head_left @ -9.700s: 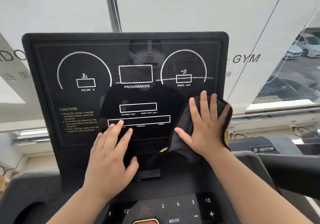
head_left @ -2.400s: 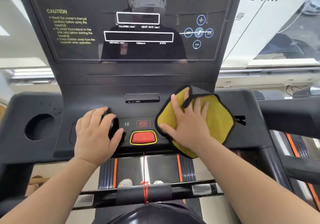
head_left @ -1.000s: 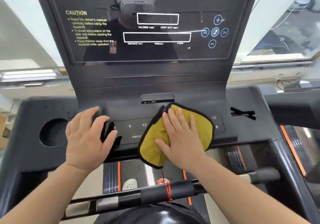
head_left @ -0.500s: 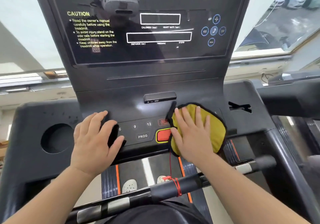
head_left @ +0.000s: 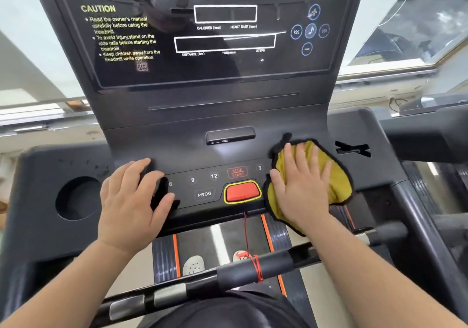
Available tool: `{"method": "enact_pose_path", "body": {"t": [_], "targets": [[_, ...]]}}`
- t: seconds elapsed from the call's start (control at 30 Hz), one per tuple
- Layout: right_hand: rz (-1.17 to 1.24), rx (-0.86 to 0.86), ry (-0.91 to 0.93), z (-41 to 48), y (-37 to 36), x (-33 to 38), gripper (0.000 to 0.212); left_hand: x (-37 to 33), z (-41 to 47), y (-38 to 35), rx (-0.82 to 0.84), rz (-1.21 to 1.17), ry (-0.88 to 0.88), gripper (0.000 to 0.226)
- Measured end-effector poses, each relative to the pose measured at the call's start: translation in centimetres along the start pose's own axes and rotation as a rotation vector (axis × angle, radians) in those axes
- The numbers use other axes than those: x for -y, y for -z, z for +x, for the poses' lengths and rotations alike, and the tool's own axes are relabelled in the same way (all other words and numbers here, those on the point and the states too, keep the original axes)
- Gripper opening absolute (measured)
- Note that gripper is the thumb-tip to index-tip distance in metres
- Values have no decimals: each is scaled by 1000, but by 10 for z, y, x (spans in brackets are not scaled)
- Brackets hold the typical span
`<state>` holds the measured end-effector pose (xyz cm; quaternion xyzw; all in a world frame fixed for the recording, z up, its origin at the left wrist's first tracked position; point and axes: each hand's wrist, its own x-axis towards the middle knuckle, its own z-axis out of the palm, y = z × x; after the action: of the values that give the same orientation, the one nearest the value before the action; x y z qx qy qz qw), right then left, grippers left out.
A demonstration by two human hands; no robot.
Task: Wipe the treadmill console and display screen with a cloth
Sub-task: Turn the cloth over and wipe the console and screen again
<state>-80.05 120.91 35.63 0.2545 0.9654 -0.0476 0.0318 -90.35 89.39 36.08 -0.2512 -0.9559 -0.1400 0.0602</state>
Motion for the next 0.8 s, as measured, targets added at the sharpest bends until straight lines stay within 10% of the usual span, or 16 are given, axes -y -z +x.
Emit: {"method": "enact_pose_path", "body": {"t": [0.27,0.53,0.8], "targets": [[-62,98,614,-26,-4,50,66,-2,0,1,-82,-74,36,48],[-2,93,-9,14,11,-3,90,14,-6,8,-130,-186,141,42],[-112,200,538,-20,4,108,74,55,-34,19,-106,-327,23,35]]}}
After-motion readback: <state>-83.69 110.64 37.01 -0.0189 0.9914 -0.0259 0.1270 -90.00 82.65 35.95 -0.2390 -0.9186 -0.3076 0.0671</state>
